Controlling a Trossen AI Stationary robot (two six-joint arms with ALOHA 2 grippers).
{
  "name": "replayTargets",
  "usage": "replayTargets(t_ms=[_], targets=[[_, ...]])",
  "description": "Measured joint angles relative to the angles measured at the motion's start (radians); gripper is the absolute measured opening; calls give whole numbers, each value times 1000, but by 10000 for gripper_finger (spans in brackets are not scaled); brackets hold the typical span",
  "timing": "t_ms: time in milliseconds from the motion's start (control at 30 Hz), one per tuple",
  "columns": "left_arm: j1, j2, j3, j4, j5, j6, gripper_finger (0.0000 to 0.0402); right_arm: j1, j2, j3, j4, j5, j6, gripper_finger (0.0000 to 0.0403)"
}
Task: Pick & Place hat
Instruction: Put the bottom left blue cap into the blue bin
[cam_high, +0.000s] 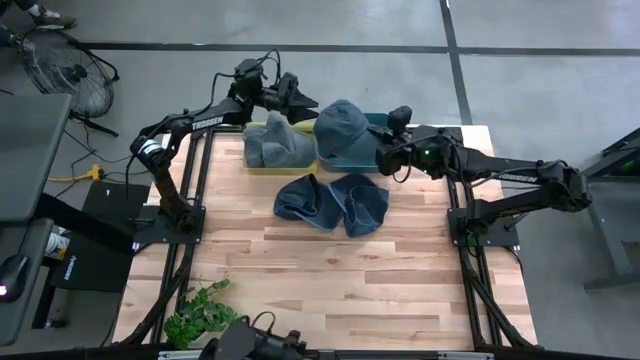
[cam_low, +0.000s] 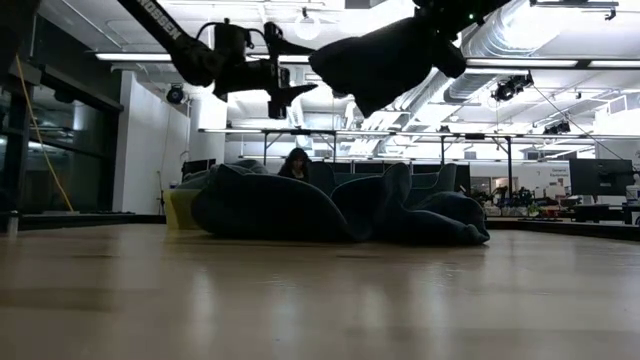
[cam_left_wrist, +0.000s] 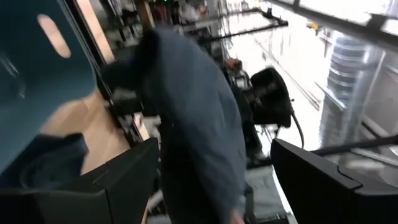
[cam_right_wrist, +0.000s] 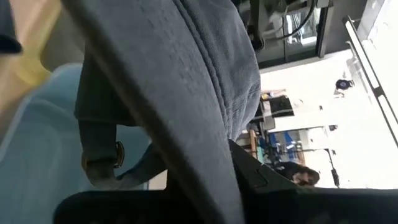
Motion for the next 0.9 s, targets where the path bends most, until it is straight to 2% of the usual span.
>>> replayTargets(t_ms=[300, 433, 633, 767, 900], targets=[[-38, 20, 41, -110, 37, 2, 307, -46, 0, 0, 0, -61, -90, 1], [-43, 22, 40, -133, -8, 5, 307, -58, 0, 0, 0, -122, -90, 2], [-65, 21, 40, -134, -14, -2, 307, -59, 32, 0, 0, -183, -96, 2], [-94, 21, 40, -152, -4, -2, 305, -59, 62, 0, 21, -174, -107, 3], [-117, 21, 40, -158, 20, -1, 281, -70, 68, 0, 51, -178, -125, 3]])
